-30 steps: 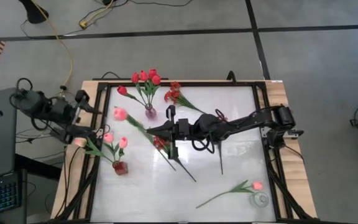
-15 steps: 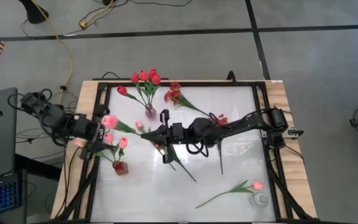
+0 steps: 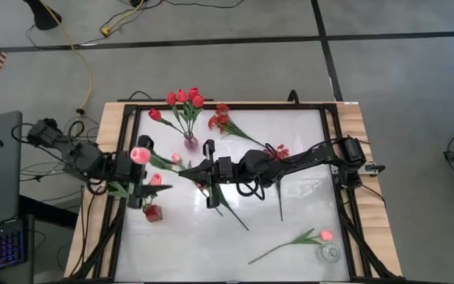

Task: Sort flowers into vase by color
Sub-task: Put the pink tulip into the red vase

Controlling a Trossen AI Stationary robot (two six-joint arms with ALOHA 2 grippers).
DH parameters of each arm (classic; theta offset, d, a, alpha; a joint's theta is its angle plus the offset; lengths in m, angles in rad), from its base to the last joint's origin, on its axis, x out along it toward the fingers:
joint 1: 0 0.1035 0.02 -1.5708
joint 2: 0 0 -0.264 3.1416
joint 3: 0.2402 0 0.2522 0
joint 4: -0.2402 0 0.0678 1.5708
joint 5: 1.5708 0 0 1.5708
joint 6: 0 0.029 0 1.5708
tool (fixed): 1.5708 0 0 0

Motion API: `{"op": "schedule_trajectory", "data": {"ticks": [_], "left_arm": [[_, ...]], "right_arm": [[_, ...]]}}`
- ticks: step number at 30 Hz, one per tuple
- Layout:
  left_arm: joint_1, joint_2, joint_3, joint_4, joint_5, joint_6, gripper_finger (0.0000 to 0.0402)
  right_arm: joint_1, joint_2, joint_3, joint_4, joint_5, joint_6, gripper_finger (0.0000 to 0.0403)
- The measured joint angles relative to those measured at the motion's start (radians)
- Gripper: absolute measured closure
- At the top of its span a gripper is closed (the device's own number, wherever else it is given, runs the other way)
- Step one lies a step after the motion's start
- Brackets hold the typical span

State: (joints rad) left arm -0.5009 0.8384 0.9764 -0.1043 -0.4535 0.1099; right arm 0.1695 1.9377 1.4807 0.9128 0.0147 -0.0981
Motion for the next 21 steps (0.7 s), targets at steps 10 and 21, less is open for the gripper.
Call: {"op": "schedule_trajectory", "data": {"ticks": [10, 21], "left_arm": [[0.078, 0.014, 0.000, 0.031, 0.109, -0.044, 0.0136], [0.078, 0.012, 0.001, 0.069, 0.157, -0.024, 0.0136]], "right_arm": [[0.015, 0.000, 0.000, -0.018, 0.003, -0.040, 0.0385], [0.015, 0.000, 0.000, -0.015, 0.006, -0.041, 0.0385]]}}
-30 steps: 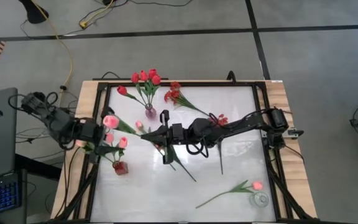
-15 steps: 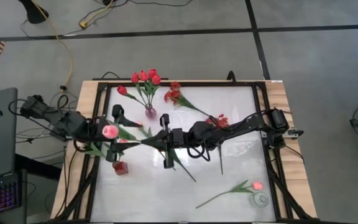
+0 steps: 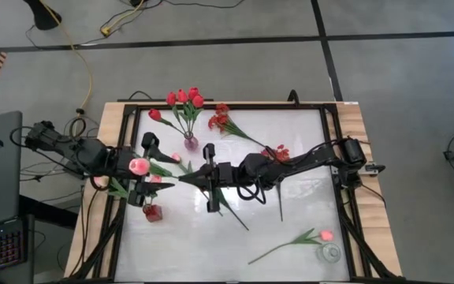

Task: Sort flowers into vase by color
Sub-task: Put the pink tulip into the red vase

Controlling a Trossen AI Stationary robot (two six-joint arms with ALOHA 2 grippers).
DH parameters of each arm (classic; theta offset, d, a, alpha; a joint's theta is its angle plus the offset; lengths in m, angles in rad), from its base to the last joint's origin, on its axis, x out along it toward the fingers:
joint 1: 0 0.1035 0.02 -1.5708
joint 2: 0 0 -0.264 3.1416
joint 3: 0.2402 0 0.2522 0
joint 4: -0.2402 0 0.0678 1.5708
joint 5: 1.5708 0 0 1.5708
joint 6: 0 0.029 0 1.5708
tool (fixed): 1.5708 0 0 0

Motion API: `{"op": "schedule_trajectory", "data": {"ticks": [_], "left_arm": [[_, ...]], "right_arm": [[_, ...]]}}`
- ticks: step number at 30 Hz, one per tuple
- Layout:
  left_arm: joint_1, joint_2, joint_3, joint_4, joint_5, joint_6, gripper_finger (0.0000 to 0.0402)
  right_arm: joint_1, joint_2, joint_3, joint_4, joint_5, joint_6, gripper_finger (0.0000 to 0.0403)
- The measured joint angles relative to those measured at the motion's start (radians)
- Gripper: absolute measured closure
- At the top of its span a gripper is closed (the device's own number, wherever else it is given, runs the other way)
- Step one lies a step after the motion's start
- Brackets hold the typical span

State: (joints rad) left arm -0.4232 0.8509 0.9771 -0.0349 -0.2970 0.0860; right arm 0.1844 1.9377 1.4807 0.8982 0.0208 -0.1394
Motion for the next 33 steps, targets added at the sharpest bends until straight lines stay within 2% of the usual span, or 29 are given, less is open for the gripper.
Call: {"op": "schedule_trajectory", "data": {"ticks": [4, 7, 22, 30, 33], "left_arm": [[0.000, 0.000, 0.000, -0.001, 0.006, 0.000, 0.0139], [0.000, 0.000, 0.000, -0.001, 0.018, -0.001, 0.0155], [0.000, 0.000, 0.000, -0.003, 0.022, 0.006, 0.0311], [0.000, 0.000, 0.000, -0.002, 0.022, 0.008, 0.0389], [0.000, 0.000, 0.000, -0.002, 0.022, 0.008, 0.0397]], "right_arm": [[-0.001, 0.000, 0.000, 0.000, 0.001, 0.000, 0.0385], [-0.001, 0.000, 0.000, 0.000, 0.001, 0.000, 0.0385], [-0.001, 0.000, 0.000, 0.001, 0.008, 0.016, 0.0384], [-0.003, 0.000, 0.000, -0.002, 0.008, 0.027, 0.0359], [-0.003, 0.000, 0.000, -0.002, 0.008, 0.027, 0.0354]]}}
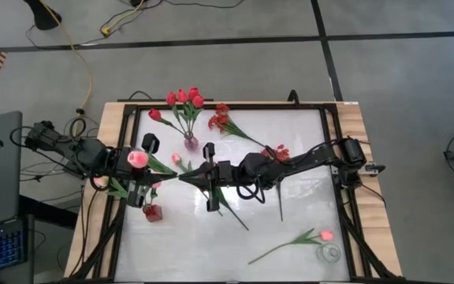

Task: Sort flowers into vase by color
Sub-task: Put the pink tulip into the red vase

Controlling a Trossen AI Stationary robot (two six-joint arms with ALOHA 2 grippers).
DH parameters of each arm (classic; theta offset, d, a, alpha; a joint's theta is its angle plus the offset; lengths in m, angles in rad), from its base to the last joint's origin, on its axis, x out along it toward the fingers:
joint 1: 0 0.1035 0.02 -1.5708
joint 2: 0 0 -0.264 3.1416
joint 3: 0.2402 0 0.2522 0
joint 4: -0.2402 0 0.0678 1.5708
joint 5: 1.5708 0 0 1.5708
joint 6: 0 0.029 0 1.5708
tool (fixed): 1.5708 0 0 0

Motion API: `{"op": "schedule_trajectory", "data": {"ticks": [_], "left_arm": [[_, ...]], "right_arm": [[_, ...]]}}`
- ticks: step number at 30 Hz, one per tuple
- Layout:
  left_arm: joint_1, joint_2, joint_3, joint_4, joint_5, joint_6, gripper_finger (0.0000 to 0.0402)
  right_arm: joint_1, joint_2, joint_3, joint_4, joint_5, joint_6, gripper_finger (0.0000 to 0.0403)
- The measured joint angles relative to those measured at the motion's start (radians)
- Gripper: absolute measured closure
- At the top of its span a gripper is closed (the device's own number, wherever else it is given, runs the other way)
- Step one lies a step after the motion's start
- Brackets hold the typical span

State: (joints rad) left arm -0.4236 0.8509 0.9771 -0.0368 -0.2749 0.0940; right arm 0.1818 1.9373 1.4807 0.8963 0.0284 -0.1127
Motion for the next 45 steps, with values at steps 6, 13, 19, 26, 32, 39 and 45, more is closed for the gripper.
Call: {"op": "schedule_trajectory", "data": {"ticks": [6, 13, 19, 26, 32, 39, 45], "left_arm": [[0.000, 0.000, 0.000, 0.000, 0.000, 0.000, 0.0400], [0.000, 0.000, 0.000, 0.000, -0.014, 0.016, 0.0401], [0.000, -0.014, 0.004, -0.007, -0.022, 0.015, 0.0401], [0.000, -0.036, 0.127, -0.182, -0.025, -0.057, 0.0401], [-0.002, -0.040, 0.319, -0.499, 0.002, -0.244, 0.0401], [-0.033, -0.042, 0.490, -0.726, 0.188, -0.475, 0.0401], [-0.135, -0.093, 0.438, -0.722, 0.321, -0.461, 0.0401]], "right_arm": [[0.000, 0.000, 0.000, 0.000, 0.000, 0.001, 0.0352], [0.002, -0.001, 0.000, -0.011, -0.001, -0.001, 0.0336], [0.002, -0.012, 0.020, -0.091, -0.002, 0.000, 0.0265], [0.003, -0.012, 0.101, -0.257, -0.003, -0.004, 0.0166], [0.010, -0.013, 0.159, -0.421, -0.002, -0.077, 0.0143], [0.019, -0.013, 0.211, -0.596, 0.049, -0.052, 0.0143], [0.028, -0.013, 0.214, -0.653, 0.050, -0.010, 0.0143]]}}
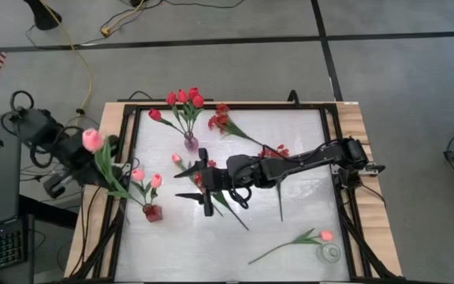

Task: Sort flowers into vase by color
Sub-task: Put the pink tulip into the red vase

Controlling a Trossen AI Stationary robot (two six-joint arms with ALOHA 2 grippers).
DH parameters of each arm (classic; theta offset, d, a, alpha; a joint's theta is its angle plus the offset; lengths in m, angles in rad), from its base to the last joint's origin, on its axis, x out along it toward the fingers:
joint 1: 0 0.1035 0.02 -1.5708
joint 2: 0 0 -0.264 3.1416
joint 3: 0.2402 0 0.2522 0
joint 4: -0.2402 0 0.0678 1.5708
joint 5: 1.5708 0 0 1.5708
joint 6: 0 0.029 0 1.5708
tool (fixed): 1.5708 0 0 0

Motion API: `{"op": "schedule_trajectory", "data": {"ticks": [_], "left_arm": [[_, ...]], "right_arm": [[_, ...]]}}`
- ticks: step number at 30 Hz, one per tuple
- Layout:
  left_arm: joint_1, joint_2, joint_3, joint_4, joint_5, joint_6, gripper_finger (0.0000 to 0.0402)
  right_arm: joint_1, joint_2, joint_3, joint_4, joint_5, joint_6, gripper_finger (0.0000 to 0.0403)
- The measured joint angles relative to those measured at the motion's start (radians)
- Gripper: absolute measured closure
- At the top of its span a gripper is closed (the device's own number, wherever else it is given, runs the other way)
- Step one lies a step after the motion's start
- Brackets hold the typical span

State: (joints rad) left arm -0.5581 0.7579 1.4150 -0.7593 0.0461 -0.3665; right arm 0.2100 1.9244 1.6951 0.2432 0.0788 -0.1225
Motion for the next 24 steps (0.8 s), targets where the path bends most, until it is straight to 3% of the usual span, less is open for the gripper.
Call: {"op": "schedule_trajectory", "data": {"ticks": [13, 16, 24], "left_arm": [[-0.268, -0.144, -0.399, 0.127, -0.244, -0.087, 0.0401], [-0.376, -0.163, -0.451, 0.200, -0.362, -0.084, 0.0401], [-0.677, -0.116, -0.463, 0.209, -0.694, -0.102, 0.0401]], "right_arm": [[0.020, 0.000, 0.000, -0.112, 0.002, 0.070, 0.0143], [0.019, 0.001, 0.000, -0.161, 0.002, 0.070, 0.0143], [0.019, 0.001, 0.000, -0.200, 0.002, 0.071, 0.0143]]}}
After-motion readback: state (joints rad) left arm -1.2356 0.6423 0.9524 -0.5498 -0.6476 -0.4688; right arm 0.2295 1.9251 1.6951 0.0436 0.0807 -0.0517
